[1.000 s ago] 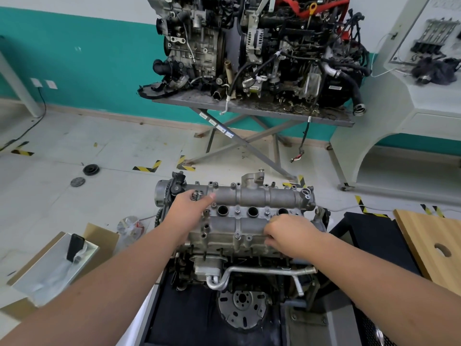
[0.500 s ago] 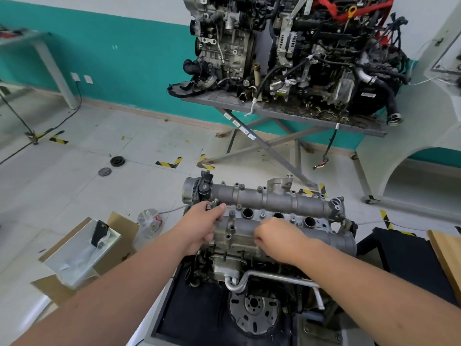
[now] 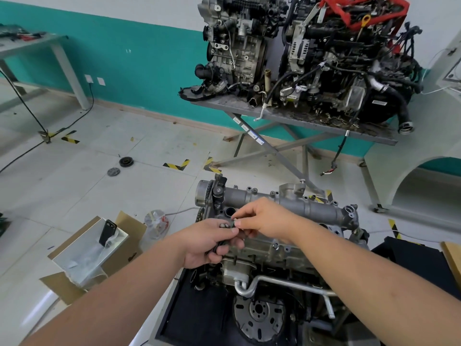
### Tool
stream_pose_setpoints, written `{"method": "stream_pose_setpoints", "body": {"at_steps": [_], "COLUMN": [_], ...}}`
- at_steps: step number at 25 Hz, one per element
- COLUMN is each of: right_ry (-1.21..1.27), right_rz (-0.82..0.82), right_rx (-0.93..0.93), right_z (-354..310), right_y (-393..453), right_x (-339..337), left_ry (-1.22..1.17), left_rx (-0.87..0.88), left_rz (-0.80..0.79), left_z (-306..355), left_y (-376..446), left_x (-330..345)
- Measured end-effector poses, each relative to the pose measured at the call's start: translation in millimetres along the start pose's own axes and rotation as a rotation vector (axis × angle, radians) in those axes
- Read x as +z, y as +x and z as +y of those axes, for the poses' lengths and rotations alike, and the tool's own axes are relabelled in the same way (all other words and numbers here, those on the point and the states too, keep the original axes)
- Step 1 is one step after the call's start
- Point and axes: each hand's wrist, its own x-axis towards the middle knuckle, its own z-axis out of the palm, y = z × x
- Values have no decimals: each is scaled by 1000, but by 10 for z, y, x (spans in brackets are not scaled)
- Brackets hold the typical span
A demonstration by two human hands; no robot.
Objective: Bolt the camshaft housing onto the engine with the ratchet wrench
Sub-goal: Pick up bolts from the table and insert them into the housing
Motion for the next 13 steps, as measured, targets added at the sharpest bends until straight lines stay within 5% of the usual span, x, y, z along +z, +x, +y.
{"method": "stream_pose_setpoints", "body": {"at_steps": [5, 8, 13], "right_ry": [-57, 102, -617], "right_rz": [113, 272, 165], "right_rx": [-3, 53, -80], "right_z": [-139, -152, 0], "right_y": [23, -13, -98], "right_x": [-77, -271, -37], "left_ry": [-43, -62, -158], "left_rx": [6, 10, 121], "left_rz": [31, 200, 491], "left_z": [-40, -86, -48], "left_y": [-29, -34, 90], "left_x": [-28, -128, -196]}}
